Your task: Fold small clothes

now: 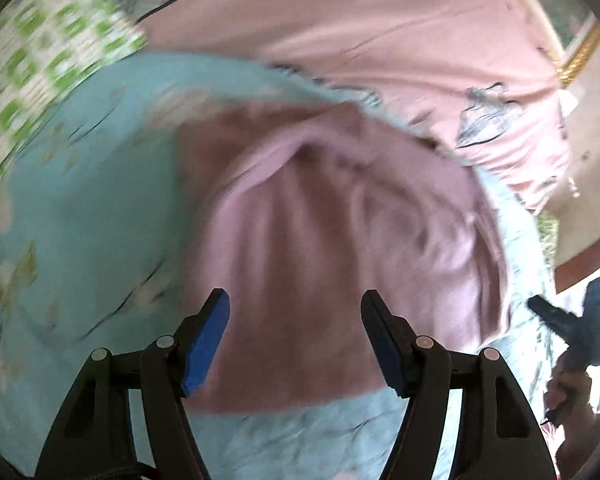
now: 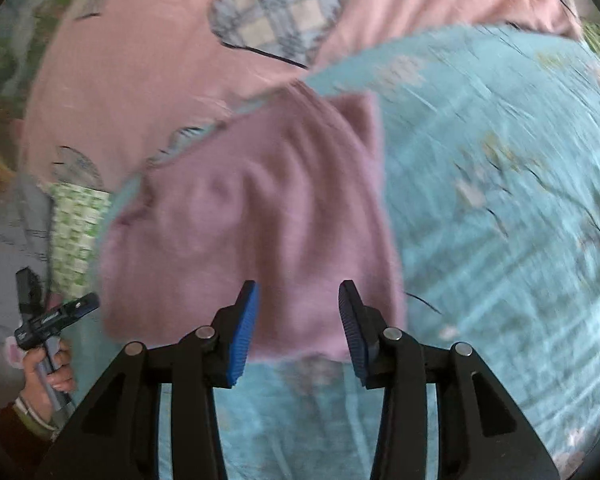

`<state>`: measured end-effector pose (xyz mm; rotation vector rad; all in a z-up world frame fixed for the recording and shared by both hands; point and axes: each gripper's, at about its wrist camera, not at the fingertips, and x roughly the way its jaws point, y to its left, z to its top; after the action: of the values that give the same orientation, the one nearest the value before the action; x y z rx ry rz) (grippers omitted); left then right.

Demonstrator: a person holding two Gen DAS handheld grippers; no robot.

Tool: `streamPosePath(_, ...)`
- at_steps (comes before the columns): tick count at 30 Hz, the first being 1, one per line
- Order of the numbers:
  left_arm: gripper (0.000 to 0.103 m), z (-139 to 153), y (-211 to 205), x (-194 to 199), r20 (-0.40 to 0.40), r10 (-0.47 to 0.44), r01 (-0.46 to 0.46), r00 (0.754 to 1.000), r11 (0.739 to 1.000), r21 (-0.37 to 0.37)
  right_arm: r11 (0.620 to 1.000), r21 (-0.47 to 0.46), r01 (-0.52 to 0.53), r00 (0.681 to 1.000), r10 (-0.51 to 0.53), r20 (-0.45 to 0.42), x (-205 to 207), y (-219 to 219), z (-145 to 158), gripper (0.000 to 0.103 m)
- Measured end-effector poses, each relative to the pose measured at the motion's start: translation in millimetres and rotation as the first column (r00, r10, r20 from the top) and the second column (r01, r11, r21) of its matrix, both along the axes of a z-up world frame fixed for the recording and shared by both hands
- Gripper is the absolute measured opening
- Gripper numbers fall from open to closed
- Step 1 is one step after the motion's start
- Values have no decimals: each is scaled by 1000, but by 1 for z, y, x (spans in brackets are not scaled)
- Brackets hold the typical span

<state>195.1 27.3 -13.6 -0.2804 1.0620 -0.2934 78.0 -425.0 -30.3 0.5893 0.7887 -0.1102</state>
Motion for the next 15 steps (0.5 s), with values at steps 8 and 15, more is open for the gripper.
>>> streamPosePath(8, 69, -26, -49, 108, -21, -33, 33, 999, 999, 6, 993, 110, -35, 999, 37, -9, 37, 22, -18, 43)
streamPosePath(15, 71, 5, -7, 163, 73, 152, -151, 986, 988, -26, 993, 106, -61, 998, 63, -22, 41, 24, -22, 44)
